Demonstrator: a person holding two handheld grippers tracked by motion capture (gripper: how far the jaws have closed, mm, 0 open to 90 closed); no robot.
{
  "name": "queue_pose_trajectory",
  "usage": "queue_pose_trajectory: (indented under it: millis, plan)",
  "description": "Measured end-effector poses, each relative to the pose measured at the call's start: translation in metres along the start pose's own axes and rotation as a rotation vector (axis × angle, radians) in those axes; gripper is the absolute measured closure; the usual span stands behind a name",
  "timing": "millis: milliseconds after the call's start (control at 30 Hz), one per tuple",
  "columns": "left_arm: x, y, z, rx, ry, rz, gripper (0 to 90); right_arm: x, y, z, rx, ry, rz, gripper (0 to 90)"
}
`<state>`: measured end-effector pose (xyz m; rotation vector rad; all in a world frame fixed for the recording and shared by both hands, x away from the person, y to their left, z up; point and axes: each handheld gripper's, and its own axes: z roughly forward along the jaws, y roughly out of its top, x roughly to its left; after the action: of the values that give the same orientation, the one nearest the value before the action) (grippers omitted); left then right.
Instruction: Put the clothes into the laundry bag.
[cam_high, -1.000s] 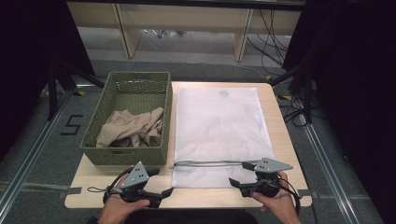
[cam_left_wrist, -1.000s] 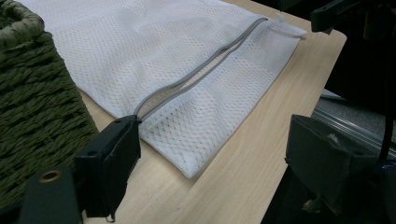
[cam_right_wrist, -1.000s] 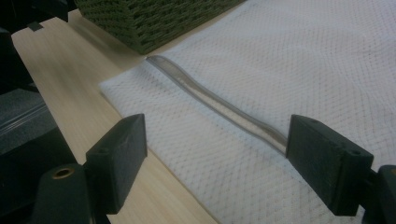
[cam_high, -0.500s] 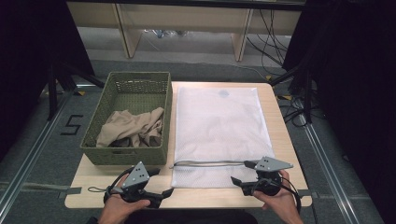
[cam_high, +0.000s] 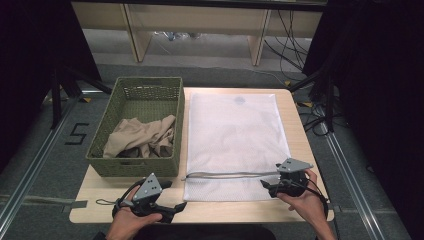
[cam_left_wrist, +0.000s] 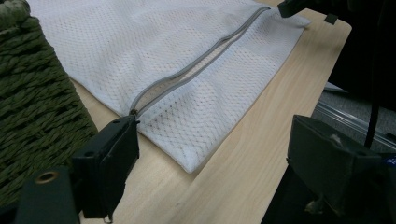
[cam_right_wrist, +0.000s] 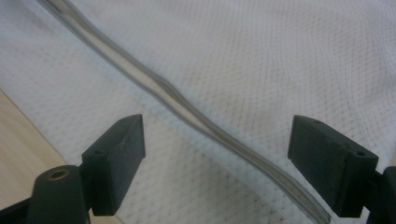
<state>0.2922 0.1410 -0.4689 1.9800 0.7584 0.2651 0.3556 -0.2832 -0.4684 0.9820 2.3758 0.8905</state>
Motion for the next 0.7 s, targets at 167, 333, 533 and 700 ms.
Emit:
queue_pose_trajectory:
  millis: [167, 333, 533, 700]
  plan:
    - [0.000, -0.001, 0.002, -0.004, -0.014, -0.008, 16.4, -0.003, 0.006, 0.015, 0.069, -0.043, -0.077, 21.2]
    - [0.002, -0.001, 0.002, 0.001, -0.008, 0.004, 16.4, -0.006, 0.017, 0.033, 0.078, -0.026, -0.121, 21.5]
    - [0.002, -0.001, 0.001, 0.016, 0.002, -0.004, 16.4, -0.001, 0.032, 0.059, 0.130, 0.000, -0.184, 21.7]
    - [0.002, -0.001, 0.001, 0.009, -0.001, -0.015, 16.4, 0.006, 0.042, 0.074, 0.157, -0.012, -0.249, 22.7]
